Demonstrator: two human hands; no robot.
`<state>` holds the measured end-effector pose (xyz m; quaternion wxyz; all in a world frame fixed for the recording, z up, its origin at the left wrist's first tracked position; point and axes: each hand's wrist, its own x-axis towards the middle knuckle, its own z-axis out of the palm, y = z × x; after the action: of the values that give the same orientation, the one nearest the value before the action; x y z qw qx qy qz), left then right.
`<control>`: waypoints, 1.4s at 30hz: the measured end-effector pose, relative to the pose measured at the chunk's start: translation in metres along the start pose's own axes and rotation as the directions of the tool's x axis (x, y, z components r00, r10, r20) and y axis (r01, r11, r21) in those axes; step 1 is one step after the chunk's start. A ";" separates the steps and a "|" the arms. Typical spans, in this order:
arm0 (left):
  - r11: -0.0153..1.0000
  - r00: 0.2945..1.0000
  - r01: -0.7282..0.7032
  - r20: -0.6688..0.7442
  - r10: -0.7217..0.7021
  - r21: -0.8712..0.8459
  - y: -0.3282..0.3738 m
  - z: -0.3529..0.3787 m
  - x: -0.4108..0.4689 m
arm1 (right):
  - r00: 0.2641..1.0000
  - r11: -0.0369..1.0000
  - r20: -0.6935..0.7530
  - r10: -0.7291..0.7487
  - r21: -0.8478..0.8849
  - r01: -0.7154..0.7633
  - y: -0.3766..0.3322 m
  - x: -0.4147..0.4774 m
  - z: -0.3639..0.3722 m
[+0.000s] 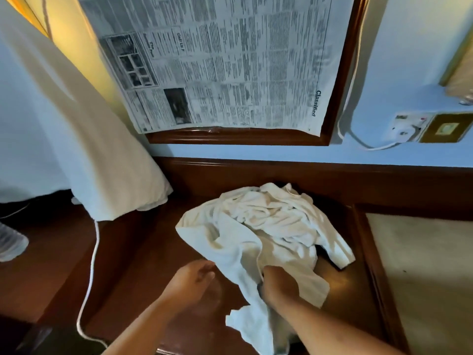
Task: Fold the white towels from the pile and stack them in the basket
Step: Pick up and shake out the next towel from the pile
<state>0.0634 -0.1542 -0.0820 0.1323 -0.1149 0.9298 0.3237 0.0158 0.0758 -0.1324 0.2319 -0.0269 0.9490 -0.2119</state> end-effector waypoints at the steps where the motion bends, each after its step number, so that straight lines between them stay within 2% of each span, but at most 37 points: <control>1: 1.000 1.000 -0.023 0.020 0.023 0.018 0.002 -0.006 0.009 | 0.998 0.999 -0.056 -0.023 0.033 0.025 -0.004 0.004 -0.002; 4: 0.989 0.992 -0.119 0.060 0.114 0.090 0.020 -0.019 0.040 | 0.979 0.949 -0.200 -0.043 0.298 0.103 -0.025 0.006 -0.034; 7: 0.930 0.947 -0.322 0.060 0.316 0.178 0.067 -0.030 0.075 | 0.954 0.869 -0.295 -0.048 0.458 0.185 -0.041 0.003 -0.103; 9: 0.857 0.878 -0.479 0.101 0.468 0.193 0.115 -0.041 0.094 | 0.919 0.855 -0.373 -0.130 0.427 0.294 -0.040 -0.007 -0.156; 11: 0.787 0.800 -0.600 0.137 0.584 0.143 0.171 -0.051 0.103 | 0.864 0.854 -0.437 -0.251 0.320 0.410 -0.033 -0.023 -0.210; 14: 0.720 0.715 -0.694 0.100 0.692 -0.021 0.235 -0.059 0.104 | 0.792 0.878 -0.539 -0.286 0.184 0.443 -0.020 -0.056 -0.287; 16: 0.716 0.711 -0.696 0.085 0.698 -0.056 0.267 -0.064 0.106 | 0.759 0.903 -0.594 -0.265 0.123 0.411 -0.001 -0.077 -0.335; 19: 0.733 0.735 -0.677 0.011 0.678 0.074 0.298 -0.079 0.113 | 0.745 0.936 -0.611 -0.267 0.019 0.351 0.029 -0.109 -0.393; 22: 0.744 0.735 -0.633 -0.134 0.664 0.216 0.320 -0.098 0.123 | 0.741 0.967 -0.622 -0.251 -0.195 0.163 0.055 -0.141 -0.444; 25: 0.787 0.693 -0.604 -0.404 0.596 0.125 0.355 -0.129 0.112 | 0.666 0.898 -0.646 -0.372 -0.432 0.083 0.079 -0.152 -0.483; 27: 0.800 0.651 -0.597 -0.547 0.526 0.059 0.384 -0.149 0.094 | 0.632 0.887 -0.670 -0.390 -0.458 0.061 0.091 -0.149 -0.497; 29: 0.779 0.594 -0.627 -0.647 0.478 0.000 0.418 -0.160 0.070 | 0.696 0.892 -0.637 -0.330 -0.451 0.010 0.098 -0.145 -0.501; 30: 0.751 0.554 -0.660 -0.673 0.490 0.002 0.435 -0.160 0.055 | 0.740 0.907 -0.599 -0.307 -0.420 0.036 0.096 -0.143 -0.500; 32: 0.686 0.479 -0.723 -0.658 0.581 0.080 0.465 -0.152 0.026 | 0.777 0.955 -0.555 -0.297 -0.178 0.238 0.079 -0.143 -0.489; 34: 0.615 0.398 -0.765 -0.612 0.683 0.189 0.489 -0.139 -0.003 | 0.713 0.887 -0.600 -0.363 0.011 0.461 0.062 -0.142 -0.485; 35: 0.594 0.359 -0.774 -0.618 0.700 0.222 0.498 -0.135 -0.016 | 0.659 0.860 -0.643 -0.389 0.002 0.510 0.055 -0.141 -0.487; 37: 0.604 0.322 -0.770 -0.692 0.646 0.205 0.506 -0.129 -0.025 | 0.532 0.858 -0.749 -0.395 -0.094 0.505 0.045 -0.143 -0.494; 38: 0.645 0.353 -0.750 -0.738 0.575 0.144 0.504 -0.122 -0.026 | 0.477 0.851 -0.785 -0.395 -0.118 0.512 0.043 -0.146 -0.500; 39: 0.688 0.432 -0.725 -0.754 0.495 0.036 0.499 -0.112 -0.025 | 0.444 0.842 -0.810 -0.384 -0.110 0.527 0.041 -0.148 -0.504; 40: 0.705 0.561 -0.698 -0.710 0.426 -0.128 0.491 -0.098 -0.023 | 0.431 0.827 -0.822 -0.372 -0.083 0.556 0.038 -0.150 -0.511; 41: 0.667 0.698 -0.666 -0.593 0.401 -0.334 0.483 -0.084 -0.021 | 0.431 0.809 -0.828 -0.358 -0.045 0.586 0.034 -0.152 -0.517; 42: 0.623 0.797 -0.600 -0.445 0.409 -0.502 0.474 -0.069 -0.018 | 0.428 0.791 -0.835 -0.347 -0.015 0.612 0.031 -0.154 -0.522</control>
<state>-0.0734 0.1666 0.2468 -0.1473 0.0711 0.7722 0.6140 -0.0807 0.3305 0.3394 -0.2919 -0.1660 0.8553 -0.3946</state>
